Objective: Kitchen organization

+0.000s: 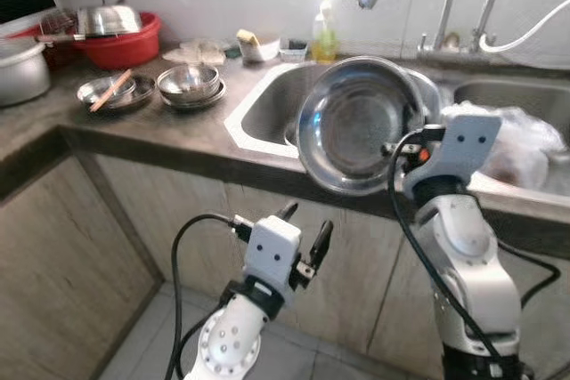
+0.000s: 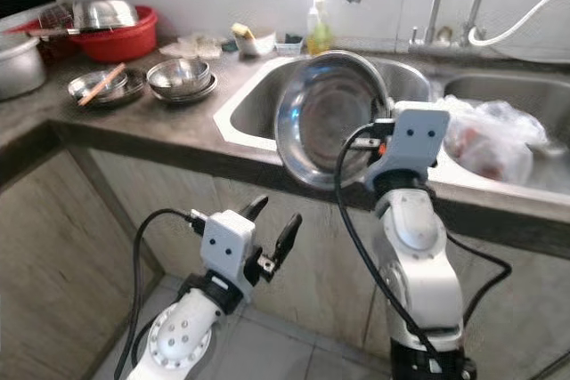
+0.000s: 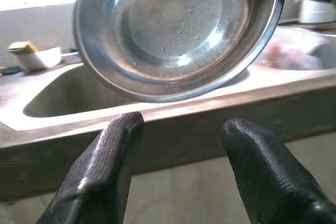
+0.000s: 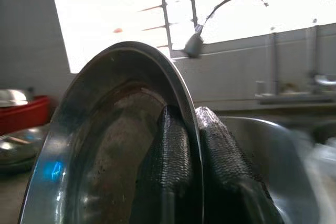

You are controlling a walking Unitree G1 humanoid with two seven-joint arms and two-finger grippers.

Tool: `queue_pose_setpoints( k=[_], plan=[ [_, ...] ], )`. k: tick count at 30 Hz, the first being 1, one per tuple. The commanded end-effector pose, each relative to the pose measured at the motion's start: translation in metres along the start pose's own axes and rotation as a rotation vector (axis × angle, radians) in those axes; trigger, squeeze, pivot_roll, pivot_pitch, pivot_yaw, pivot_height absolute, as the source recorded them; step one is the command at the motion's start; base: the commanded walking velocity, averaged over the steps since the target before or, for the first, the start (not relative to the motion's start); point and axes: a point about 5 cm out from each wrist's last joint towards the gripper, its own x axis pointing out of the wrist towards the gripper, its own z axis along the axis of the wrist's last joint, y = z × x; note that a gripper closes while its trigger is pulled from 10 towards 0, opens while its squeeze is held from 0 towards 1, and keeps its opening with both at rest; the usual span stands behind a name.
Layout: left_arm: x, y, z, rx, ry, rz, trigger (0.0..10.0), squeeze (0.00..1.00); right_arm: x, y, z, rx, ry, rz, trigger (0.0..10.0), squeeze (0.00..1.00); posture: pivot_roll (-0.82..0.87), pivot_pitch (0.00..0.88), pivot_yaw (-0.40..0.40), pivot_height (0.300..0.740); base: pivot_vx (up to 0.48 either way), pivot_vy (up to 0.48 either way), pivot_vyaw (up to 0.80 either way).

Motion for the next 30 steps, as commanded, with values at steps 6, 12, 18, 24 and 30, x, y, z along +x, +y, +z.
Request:
queue_pose_setpoints(
  k=[6,12,18,24,30],
  plan=[
    [0.000,0.002,0.001,-0.002,-0.006,0.008,10.0,0.00,0.004,0.004,0.005,-0.012,-0.018,0.030,10.0,0.00,0.08,0.058,0.015,0.740,0.393,0.000,0.00],
    [0.000,0.001,0.001,-0.003,-0.004,0.007,10.0,0.00,0.008,0.003,0.007,-0.021,-0.023,0.038,10.0,0.00,0.08,0.056,0.010,0.740,0.436,0.000,0.00],
    [0.000,0.002,0.001,0.000,-0.011,0.011,10.0,0.00,0.018,0.000,0.010,-0.048,-0.028,0.044,10.0,0.00,0.08,0.055,0.006,0.740,0.434,0.000,0.00],
    [0.001,0.002,0.002,-0.001,-0.011,0.013,10.0,0.00,0.035,-0.003,0.010,-0.120,-0.001,0.071,10.0,0.00,0.08,0.051,0.007,0.740,0.431,0.000,0.00],
    [0.001,0.000,0.001,0.001,-0.012,0.010,10.0,0.00,0.047,-0.002,0.007,-0.164,0.042,0.111,10.0,0.00,0.08,0.043,-0.002,0.740,0.426,0.000,0.00]
  ],
)
